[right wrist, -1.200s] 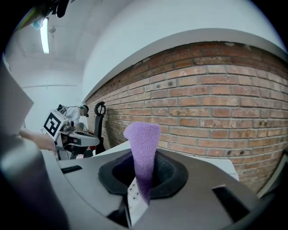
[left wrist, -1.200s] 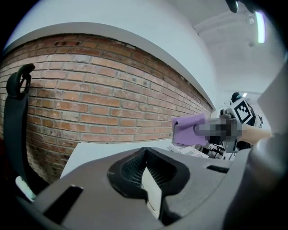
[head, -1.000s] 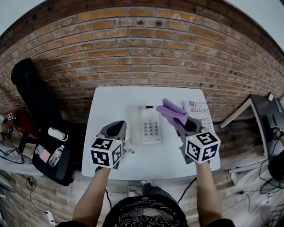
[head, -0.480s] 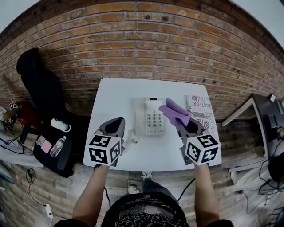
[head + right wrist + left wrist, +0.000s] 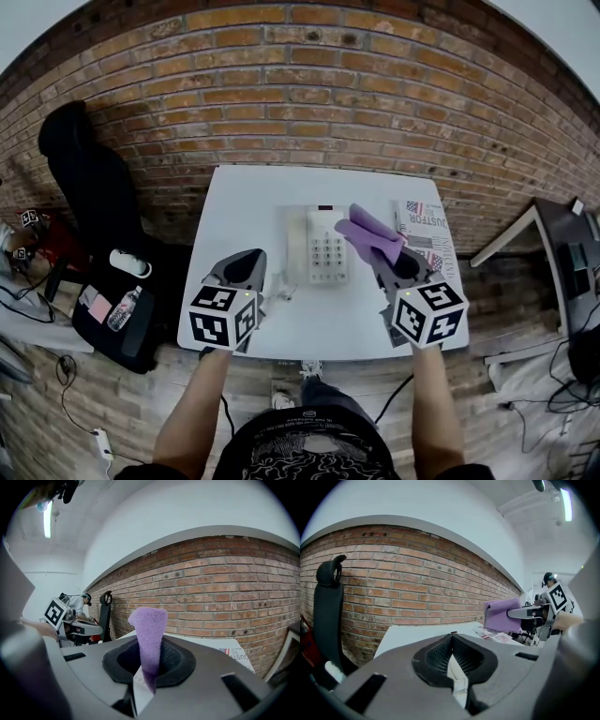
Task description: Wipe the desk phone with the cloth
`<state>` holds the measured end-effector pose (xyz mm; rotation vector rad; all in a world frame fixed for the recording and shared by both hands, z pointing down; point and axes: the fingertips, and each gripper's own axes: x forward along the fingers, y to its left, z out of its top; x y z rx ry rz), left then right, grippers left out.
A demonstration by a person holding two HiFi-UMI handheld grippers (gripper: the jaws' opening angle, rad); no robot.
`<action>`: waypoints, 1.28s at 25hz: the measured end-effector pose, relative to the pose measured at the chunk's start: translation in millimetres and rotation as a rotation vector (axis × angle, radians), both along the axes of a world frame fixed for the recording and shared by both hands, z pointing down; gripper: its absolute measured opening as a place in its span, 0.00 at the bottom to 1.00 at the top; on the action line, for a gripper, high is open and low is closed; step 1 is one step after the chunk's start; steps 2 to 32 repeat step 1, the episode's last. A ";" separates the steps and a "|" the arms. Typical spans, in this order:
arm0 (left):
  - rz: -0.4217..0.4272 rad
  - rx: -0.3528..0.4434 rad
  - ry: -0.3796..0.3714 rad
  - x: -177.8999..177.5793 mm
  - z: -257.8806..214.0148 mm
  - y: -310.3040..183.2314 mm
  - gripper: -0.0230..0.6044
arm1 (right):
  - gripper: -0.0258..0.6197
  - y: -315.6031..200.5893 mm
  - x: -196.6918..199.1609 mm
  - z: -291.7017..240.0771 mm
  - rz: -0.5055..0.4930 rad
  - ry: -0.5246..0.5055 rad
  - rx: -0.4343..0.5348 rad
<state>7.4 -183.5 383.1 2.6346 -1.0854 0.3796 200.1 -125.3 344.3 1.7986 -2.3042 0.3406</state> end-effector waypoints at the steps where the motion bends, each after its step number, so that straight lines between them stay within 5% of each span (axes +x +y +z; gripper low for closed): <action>1: 0.000 0.000 0.000 0.4 -0.2 0.2 0.05 | 0.11 0.1 0.3 -0.7 -0.001 0.001 0.001; 32: 0.000 0.000 0.000 0.4 -0.2 0.2 0.05 | 0.11 0.1 0.3 -0.7 -0.001 0.001 0.001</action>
